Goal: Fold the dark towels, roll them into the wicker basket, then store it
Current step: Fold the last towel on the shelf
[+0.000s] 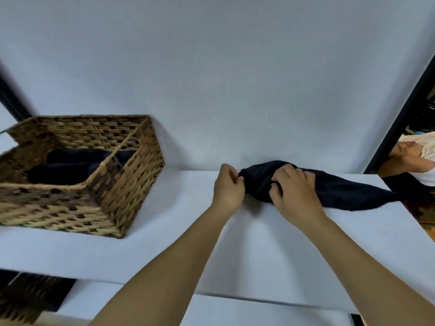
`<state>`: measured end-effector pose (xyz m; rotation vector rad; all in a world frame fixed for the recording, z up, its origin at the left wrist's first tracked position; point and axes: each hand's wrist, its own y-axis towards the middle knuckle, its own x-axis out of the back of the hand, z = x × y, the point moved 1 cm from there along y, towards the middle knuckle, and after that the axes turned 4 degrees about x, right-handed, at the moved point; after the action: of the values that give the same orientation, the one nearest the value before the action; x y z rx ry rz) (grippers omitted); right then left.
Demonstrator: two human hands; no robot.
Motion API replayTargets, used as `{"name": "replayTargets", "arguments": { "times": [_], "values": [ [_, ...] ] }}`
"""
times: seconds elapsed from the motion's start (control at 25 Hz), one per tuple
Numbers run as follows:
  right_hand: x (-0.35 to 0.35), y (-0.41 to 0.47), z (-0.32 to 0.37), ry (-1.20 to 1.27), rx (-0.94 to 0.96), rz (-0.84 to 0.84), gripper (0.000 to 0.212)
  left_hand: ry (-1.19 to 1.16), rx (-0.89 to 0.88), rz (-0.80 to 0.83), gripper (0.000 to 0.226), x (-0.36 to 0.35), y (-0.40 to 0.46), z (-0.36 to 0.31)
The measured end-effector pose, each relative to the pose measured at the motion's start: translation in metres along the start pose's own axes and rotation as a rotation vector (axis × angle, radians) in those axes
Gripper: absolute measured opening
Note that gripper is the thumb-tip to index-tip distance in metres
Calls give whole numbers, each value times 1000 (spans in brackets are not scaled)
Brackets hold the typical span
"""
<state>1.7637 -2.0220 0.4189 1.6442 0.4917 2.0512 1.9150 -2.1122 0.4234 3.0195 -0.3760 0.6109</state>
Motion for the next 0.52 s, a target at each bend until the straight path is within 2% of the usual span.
{"name": "replayTargets", "arguments": {
  "times": [0.12, 0.16, 0.24, 0.32, 0.36, 0.4, 0.52],
  "values": [
    [6, -4, 38, 475, -50, 207, 10, -176, 15, -246, 17, 64, -2, -5],
    [3, -8, 44, 473, -68, 261, 14, -211, 20, -312, 19, 85, -7, -3],
    [-6, -14, 40, 137, -75, 347, 39, -214, 33, -399, 20, 120, -20, 10],
    [-10, -20, 34, -127, -171, 437, 54, -139, 40, -388, 12, 138, -36, 29],
    [-10, -25, 35, -181, -196, 454, 53, -73, 60, -347, 7, 143, -46, 38],
    [-9, -28, 38, -199, -204, 450, 47, 4, 75, -291, 11, 146, -55, 46],
    [-4, -36, 56, -158, -128, 467, 20, 295, 87, -122, 43, 143, -71, 72]
  ]
}}
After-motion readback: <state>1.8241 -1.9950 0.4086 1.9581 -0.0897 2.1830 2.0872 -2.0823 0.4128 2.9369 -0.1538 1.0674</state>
